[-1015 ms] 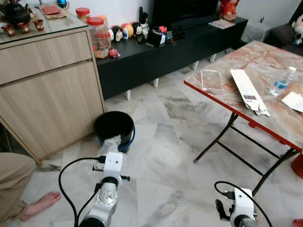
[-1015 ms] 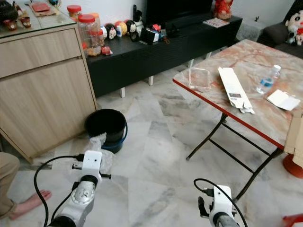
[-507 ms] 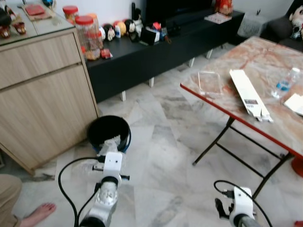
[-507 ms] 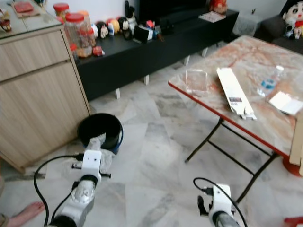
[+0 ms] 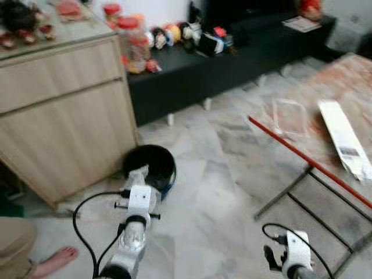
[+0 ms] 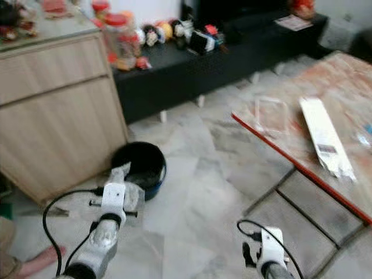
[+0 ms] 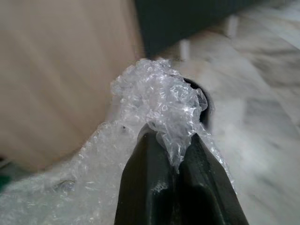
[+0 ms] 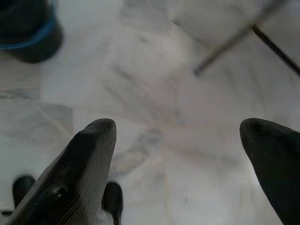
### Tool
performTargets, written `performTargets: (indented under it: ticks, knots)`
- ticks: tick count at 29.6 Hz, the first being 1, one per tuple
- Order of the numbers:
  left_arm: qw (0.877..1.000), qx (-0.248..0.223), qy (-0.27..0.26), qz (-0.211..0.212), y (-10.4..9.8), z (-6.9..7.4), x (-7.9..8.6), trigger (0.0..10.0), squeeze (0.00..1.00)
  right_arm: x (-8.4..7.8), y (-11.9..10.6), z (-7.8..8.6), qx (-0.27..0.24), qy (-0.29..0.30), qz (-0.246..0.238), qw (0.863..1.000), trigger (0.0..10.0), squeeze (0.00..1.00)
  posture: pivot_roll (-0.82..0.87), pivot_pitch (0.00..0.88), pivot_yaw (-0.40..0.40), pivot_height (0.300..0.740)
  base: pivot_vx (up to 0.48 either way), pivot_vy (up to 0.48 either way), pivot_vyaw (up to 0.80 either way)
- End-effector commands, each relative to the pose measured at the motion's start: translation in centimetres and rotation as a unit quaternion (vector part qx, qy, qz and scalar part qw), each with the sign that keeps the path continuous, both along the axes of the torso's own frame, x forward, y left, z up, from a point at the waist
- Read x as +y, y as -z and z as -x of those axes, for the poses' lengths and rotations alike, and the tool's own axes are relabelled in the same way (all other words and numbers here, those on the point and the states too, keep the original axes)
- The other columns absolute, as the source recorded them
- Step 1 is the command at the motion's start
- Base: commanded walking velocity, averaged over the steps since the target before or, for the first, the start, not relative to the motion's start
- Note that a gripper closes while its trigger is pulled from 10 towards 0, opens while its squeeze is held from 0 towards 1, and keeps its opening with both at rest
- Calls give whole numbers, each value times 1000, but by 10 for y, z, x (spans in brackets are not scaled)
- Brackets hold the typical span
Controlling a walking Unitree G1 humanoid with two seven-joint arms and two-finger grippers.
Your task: Picking trash to rubbish bin
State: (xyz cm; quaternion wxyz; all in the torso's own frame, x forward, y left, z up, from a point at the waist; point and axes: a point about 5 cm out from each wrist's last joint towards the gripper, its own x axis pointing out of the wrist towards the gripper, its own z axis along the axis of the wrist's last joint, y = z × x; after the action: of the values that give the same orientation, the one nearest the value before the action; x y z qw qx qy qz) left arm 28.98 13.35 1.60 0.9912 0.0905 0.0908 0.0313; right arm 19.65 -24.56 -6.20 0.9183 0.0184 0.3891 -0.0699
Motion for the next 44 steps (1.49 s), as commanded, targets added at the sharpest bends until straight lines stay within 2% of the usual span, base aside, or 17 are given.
performTargets:
  ticks: [1, 16, 20, 32, 37, 44]
  knots:
    - [1000, 14, -14, -7, 5, 4, 10, 10000, 0, 4, -1, -3, -7, 6, -9, 1000, 10000, 0, -82, 117, -102, 740, 480, 0, 0]
    - [1000, 12, -13, -8, 4, 2, 10, 10000, 0, 4, 0, -3, -6, 15, -17, 1000, 10000, 0, -81, 119, -101, 740, 480, 0, 0]
    - [1000, 13, -10, -8, 4, 2, 9, 10000, 0, 4, 0, -2, -5, 16, -17, 1000, 10000, 0, -83, 119, -98, 740, 480, 0, -800]
    - [1000, 13, -7, -10, 4, 3, 9, 10000, 0, 5, 0, -3, -11, 15, -16, 1000, 10000, 0, -80, 115, -91, 740, 480, 0, 0]
    - [1000, 13, -7, -10, 4, 3, 9, 10000, 0, 6, -2, -7, -18, 9, -17, 1000, 10000, 0, -79, 116, -91, 740, 480, 0, 0]
    - [1000, 23, 11, -8, 7, 4, 7, 10000, 0, 5, -14, -25, -44, -7, -40, 998, 10000, 0, -80, 125, -89, 740, 228, 0, 0]
